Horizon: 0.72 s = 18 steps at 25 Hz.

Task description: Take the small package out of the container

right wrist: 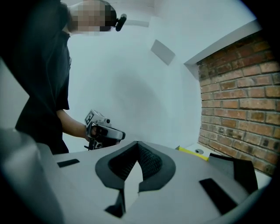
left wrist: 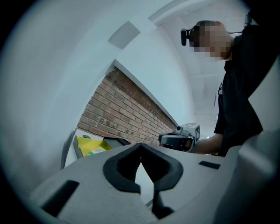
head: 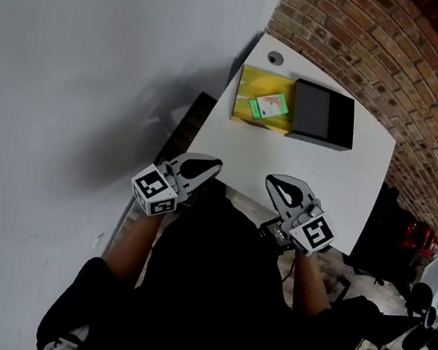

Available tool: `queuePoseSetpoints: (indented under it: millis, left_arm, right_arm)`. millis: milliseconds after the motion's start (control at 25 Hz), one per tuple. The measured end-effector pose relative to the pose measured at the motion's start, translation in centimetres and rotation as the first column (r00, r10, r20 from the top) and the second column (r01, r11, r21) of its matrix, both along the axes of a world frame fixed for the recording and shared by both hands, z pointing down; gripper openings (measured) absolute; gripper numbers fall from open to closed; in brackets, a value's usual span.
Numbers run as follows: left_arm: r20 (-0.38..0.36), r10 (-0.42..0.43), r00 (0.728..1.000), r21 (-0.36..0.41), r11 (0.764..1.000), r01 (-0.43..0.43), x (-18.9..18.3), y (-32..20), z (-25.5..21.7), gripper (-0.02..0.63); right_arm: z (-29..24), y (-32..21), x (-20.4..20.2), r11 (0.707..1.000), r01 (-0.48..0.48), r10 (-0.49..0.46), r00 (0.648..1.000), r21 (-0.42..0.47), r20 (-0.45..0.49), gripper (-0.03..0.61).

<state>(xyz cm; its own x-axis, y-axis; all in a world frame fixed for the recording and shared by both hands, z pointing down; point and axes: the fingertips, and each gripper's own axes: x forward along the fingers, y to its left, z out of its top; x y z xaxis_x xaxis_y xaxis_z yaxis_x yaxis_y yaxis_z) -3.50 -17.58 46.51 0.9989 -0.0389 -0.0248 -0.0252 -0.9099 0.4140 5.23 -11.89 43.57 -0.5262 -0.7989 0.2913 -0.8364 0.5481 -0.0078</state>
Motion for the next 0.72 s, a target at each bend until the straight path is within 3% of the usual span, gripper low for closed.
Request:
queuePoseSetpoints:
  millis: [280, 520, 720]
  left_arm:
    - [0.031, -0.001, 1.0, 0.026, 1.0, 0.0, 2.3, -0.7, -0.7, 0.014]
    - [0.047, -0.047, 0.998, 0.026, 0.999, 0.046, 3.2, -1.7, -0.2, 0.014]
    - [0.061, -0.084, 0.995, 0.022, 0.996, 0.083, 3.2, -2.8, 0.4, 0.014]
  right_arm:
    - [-1.1, -3.6, 2.7, 0.997, 0.068, -0.066, 0.993, 0.022, -0.101, 0.005]
    - [-0.6, -6.1, 5.3, 0.987, 0.157, -0.142, 0.956, 0.04, -0.258, 0.005]
    - [0.3, -8.2, 6.5, 0.976, 0.218, -0.202, 0.937, 0.027, -0.286, 0.006]
